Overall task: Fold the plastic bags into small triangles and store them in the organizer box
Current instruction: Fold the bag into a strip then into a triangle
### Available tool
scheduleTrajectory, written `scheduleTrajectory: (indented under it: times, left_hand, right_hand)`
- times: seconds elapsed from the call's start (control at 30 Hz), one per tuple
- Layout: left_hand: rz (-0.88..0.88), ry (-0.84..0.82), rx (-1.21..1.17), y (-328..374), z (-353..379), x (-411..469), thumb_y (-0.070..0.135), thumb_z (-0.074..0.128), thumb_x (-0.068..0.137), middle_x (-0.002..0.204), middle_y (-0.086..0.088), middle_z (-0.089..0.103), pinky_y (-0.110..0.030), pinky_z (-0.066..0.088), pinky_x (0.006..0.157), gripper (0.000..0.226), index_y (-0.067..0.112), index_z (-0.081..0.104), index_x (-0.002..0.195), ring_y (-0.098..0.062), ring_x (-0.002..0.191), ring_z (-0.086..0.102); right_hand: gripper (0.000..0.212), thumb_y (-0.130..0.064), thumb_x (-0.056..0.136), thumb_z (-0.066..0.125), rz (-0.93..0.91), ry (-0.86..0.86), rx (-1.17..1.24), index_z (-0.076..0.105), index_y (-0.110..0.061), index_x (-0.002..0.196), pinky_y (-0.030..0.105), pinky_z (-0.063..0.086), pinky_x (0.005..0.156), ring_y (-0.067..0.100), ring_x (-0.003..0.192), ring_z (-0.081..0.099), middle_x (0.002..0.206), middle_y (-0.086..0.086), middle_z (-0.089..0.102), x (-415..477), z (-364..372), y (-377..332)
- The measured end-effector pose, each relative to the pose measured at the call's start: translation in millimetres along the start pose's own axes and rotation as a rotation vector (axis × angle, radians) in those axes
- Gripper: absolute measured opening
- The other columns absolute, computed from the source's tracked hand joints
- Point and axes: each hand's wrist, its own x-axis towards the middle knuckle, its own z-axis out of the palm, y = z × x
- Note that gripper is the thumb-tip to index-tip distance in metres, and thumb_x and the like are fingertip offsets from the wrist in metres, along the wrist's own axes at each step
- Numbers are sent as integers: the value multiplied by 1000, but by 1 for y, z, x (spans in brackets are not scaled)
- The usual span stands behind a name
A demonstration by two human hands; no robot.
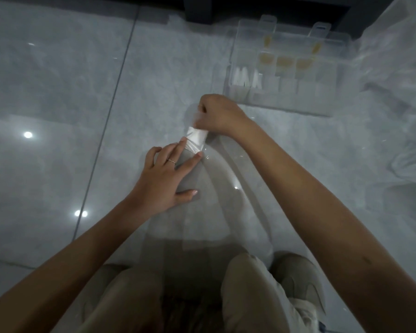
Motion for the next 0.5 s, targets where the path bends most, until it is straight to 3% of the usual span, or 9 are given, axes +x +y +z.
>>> scheduleTrajectory:
  times: [0.07, 0.17, 0.23, 0.3, 0.4, 0.43, 0.5]
  left_hand:
    - [12, 7, -8, -1, 1, 0, 65, 38, 80, 150, -23, 36, -46, 20, 101, 78, 20, 45, 143, -34, 128, 35]
    - [35, 14, -81, -5, 4, -2, 62, 38, 85, 152, -21, 32, -46, 21, 102, 71, 23, 44, 144, -34, 130, 34]
    - [58, 33, -154, -8, 6, -4, 57, 37, 90, 155, -19, 29, -43, 21, 103, 63, 27, 42, 145, -32, 132, 32]
    - [69, 46, -242, -14, 10, -4, 53, 37, 92, 157, -12, 25, -38, 18, 104, 54, 35, 42, 142, -26, 135, 28]
    - [-91, 165, -758, -16, 3, -4, 46, 44, 92, 148, 7, 41, -31, 28, 108, 35, 41, 57, 125, -10, 131, 38]
    - [-197, 260, -980, -13, -6, -2, 41, 48, 92, 140, 7, 51, -27, 34, 106, 28, 37, 66, 114, -8, 127, 46]
    - [-421, 389, -1241, -6, -25, 5, 29, 55, 92, 126, -2, 62, -17, 44, 95, 22, 20, 65, 109, -2, 114, 58]
  right_hand:
    - [25, -16, 82, 69, 0, -18, 178, 44, -19, 81, 21, 43, 64, 21, 92, 53, 87, -3, 47, 4, -3, 3]
    - [34, -9, 77, 77, 43, -39, 364, 54, -13, 102, 36, 55, 78, 23, 92, 59, 90, -3, 50, 10, -4, 6]
    - [33, -6, 77, 78, 95, -56, 420, 63, -7, 106, 36, 59, 71, 22, 81, 63, 93, 4, 59, 14, -5, 10]
    - [23, -3, 78, 76, 131, -49, 495, 68, -4, 99, 30, 59, 62, 19, 69, 63, 78, 5, 62, 13, -5, 13]
    - [16, -4, 78, 75, 36, 89, 415, 69, -4, 93, 19, 51, 64, 12, 69, 58, 67, -7, 54, 3, -4, 13]
    - [16, -6, 77, 76, -31, 135, 377, 69, -6, 91, 15, 46, 63, 9, 68, 55, 68, -9, 53, -5, -5, 10]
    - [15, -6, 75, 76, -145, 151, 412, 67, -12, 85, 20, 48, 63, 10, 68, 54, 69, -9, 53, -23, -5, 3]
